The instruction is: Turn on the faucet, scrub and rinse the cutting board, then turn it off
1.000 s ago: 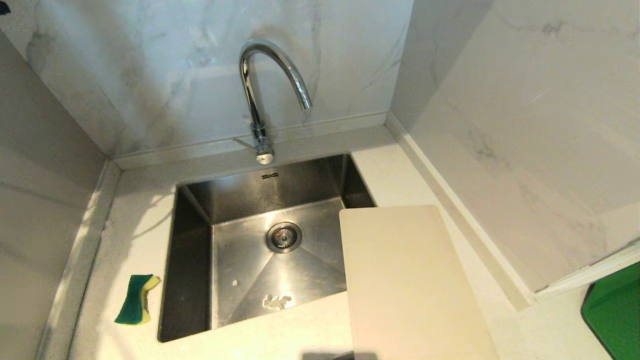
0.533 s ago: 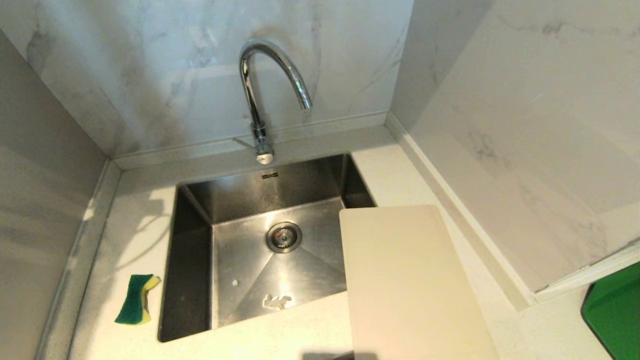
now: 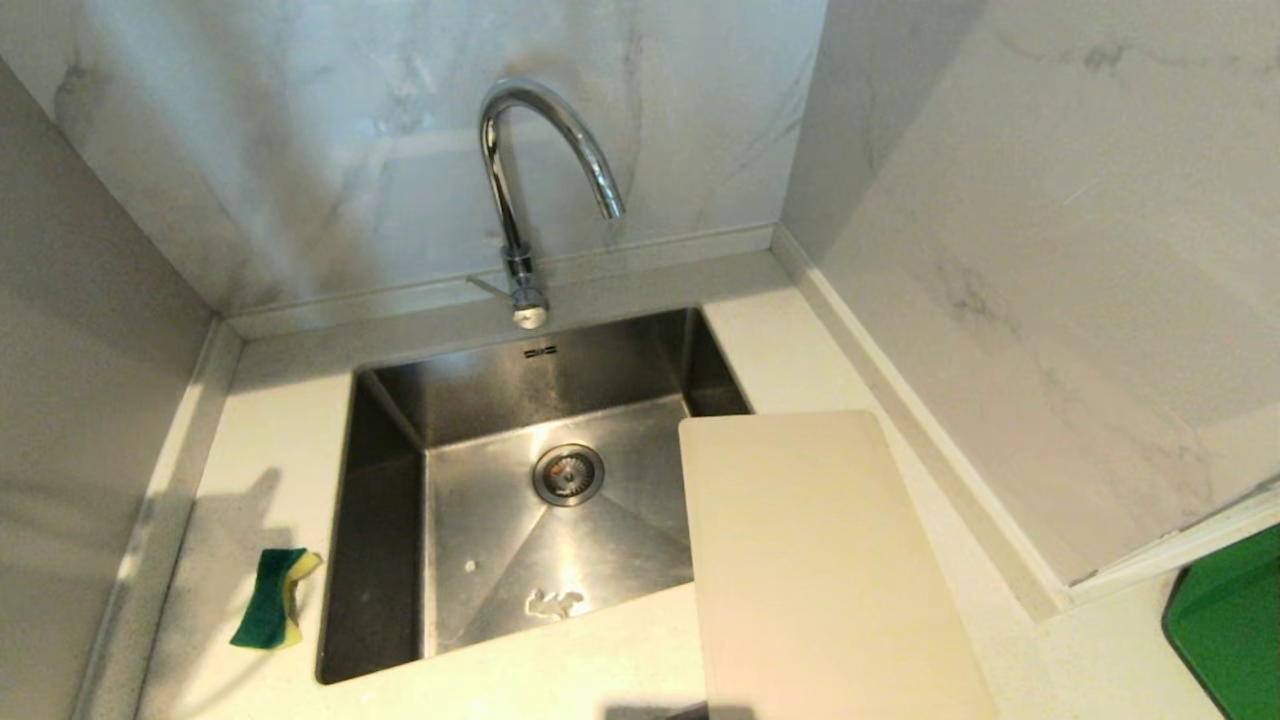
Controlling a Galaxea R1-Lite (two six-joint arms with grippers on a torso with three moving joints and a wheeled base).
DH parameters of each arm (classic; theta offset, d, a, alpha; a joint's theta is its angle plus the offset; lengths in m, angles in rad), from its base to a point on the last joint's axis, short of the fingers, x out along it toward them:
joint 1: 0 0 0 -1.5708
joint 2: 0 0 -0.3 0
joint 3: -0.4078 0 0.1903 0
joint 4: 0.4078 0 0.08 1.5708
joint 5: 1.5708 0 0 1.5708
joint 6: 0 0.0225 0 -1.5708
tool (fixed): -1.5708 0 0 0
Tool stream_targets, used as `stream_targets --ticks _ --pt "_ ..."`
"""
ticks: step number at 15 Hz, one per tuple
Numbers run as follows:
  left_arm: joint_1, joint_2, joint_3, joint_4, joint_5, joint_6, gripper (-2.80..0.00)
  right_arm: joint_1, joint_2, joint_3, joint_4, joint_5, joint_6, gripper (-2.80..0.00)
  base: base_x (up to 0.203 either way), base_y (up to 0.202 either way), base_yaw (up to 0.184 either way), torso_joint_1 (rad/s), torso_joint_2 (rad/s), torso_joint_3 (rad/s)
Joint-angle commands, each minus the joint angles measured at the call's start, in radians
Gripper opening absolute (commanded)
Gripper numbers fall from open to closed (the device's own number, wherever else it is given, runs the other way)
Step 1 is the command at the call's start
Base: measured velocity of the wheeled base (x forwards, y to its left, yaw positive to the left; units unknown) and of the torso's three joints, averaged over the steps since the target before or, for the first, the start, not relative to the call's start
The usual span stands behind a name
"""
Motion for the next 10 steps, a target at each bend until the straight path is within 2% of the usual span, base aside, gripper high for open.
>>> stream_targets --ticks 1,6,10 --pt "-0.007 -0.259 0.248 -0.003 -0.007 -0.002 -2.8 0.0 0.001 0.0 0.0 -0.001 0.001 -2.8 0.0 0.0 0.0 0.0 0.0 0.0" --pt "-0.052 -0.604 0.776 -0.103 -0.023 0.002 -2.8 0.0 0.001 0.0 -0.003 -0.003 0.035 -2.8 0.0 0.0 0.0 0.0 0.0 0.0" --pt "-0.078 -0.671 1.023 -0.318 -0.026 -0.024 -2.8 0.0 0.001 0.0 -0.003 -0.006 0.04 -2.8 0.0 0.0 0.0 0.0 0.0 0.0"
